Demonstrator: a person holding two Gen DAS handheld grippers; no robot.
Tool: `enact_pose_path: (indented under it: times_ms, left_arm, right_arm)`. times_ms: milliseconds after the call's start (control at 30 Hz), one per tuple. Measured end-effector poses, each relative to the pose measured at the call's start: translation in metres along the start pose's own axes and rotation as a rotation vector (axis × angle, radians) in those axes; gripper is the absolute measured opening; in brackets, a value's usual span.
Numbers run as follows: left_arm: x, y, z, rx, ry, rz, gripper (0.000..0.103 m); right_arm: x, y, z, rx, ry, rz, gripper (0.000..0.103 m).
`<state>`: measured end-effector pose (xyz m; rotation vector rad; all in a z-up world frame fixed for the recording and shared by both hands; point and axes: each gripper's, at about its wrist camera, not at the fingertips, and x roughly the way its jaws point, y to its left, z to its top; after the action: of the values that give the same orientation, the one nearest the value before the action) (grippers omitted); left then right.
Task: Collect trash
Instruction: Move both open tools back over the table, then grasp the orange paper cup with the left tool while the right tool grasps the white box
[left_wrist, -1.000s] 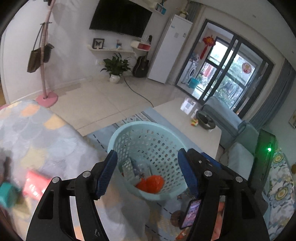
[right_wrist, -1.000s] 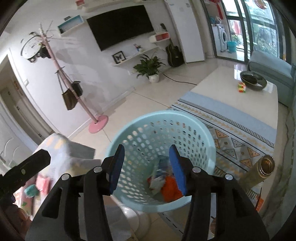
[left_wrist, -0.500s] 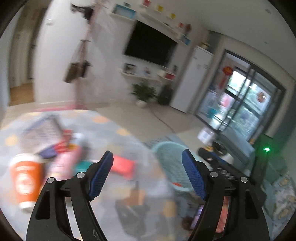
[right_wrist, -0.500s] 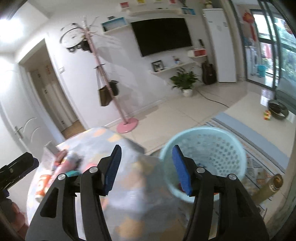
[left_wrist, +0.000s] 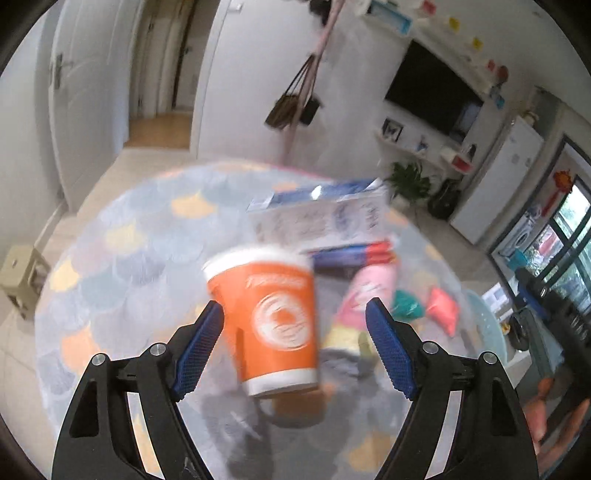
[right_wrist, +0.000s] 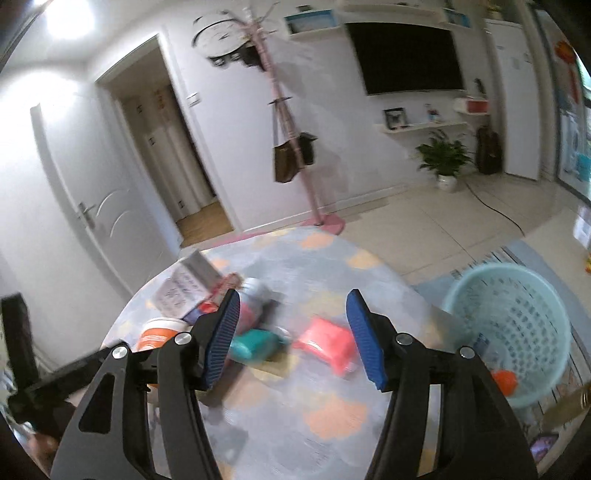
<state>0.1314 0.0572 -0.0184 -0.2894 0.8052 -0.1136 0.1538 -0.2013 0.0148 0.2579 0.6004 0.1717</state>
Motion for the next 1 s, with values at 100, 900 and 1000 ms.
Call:
enact_pose_path:
  times_ms: [100,900,1000]
  left_arm:
    - [0.014,0.016,-0.007,-0.049,0.04,-0.027,0.077]
    - [0.029,0.048,-0.015,-0.075,0.086,-0.088,0.062]
    - [0.02,0.059,-0.013,-0.084,0.068,-0.079,0.062]
  right_arm:
    - [0.016,0.022,0.006,-0.053,-0.002,0.017,0.059]
    - [0.145,0.106,0.027,-0.317,0.137,0.16,0.076]
    - [0.157,0.115,0.025,-0.369,0.177,0.18,0.076]
